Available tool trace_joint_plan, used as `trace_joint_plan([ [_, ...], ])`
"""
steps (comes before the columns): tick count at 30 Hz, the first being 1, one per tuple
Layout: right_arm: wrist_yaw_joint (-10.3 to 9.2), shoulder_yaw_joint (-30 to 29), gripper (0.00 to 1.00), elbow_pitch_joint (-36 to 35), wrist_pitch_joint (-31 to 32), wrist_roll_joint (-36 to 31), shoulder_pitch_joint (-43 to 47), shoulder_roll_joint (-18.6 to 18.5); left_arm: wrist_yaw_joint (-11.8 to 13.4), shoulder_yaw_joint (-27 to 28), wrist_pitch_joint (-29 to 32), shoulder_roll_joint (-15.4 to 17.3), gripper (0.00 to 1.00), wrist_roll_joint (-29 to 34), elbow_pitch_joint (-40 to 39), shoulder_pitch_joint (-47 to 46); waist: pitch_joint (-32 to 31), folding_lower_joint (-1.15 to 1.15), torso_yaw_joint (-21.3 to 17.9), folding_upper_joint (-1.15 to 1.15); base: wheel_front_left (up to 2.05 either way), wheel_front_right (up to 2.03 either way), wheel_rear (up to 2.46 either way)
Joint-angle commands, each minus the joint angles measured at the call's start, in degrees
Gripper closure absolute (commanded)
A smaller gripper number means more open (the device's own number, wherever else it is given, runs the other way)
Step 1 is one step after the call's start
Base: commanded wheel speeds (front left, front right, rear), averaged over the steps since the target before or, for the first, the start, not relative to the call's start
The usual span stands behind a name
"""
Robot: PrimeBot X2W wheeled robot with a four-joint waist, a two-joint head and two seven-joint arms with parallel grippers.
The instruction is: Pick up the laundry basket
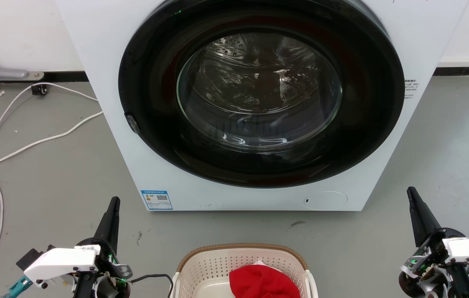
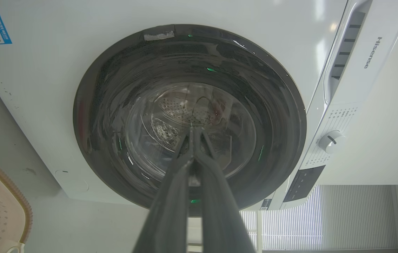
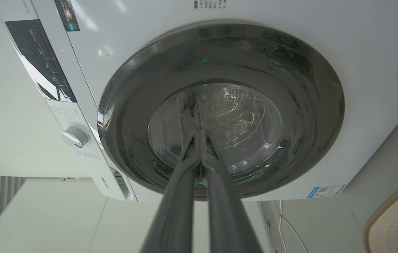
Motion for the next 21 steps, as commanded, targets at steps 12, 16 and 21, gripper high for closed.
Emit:
trace_joint_plan([
  [12, 0.02, -0.2, 1.0, 0.1, 0.2, -0.4, -0.7, 0.3, -0.2, 0.2, 0.1, -0.1, 1.0, 0.2, 0.0, -0.5, 0.0, 0.0, 0.0, 0.0, 0.0, 0.0, 0.0],
  [16, 0.02, -0.2, 1.0, 0.1, 0.2, -0.4, -0.7, 0.3, -0.2, 0.2, 0.1, -0.1, 1.0, 0.2, 0.0, -0.5, 0.0, 0.0, 0.0, 0.0, 0.0, 0.0, 0.0],
  [21, 0.02, -0.2, 1.0, 0.1, 0.3, -0.5, -0.7, 0.3, -0.2, 0.2, 0.1, -0.1, 1.0, 0.1, 0.0, -0.5, 0.0, 0.0, 0.0, 0.0, 0.0, 0.0, 0.0],
])
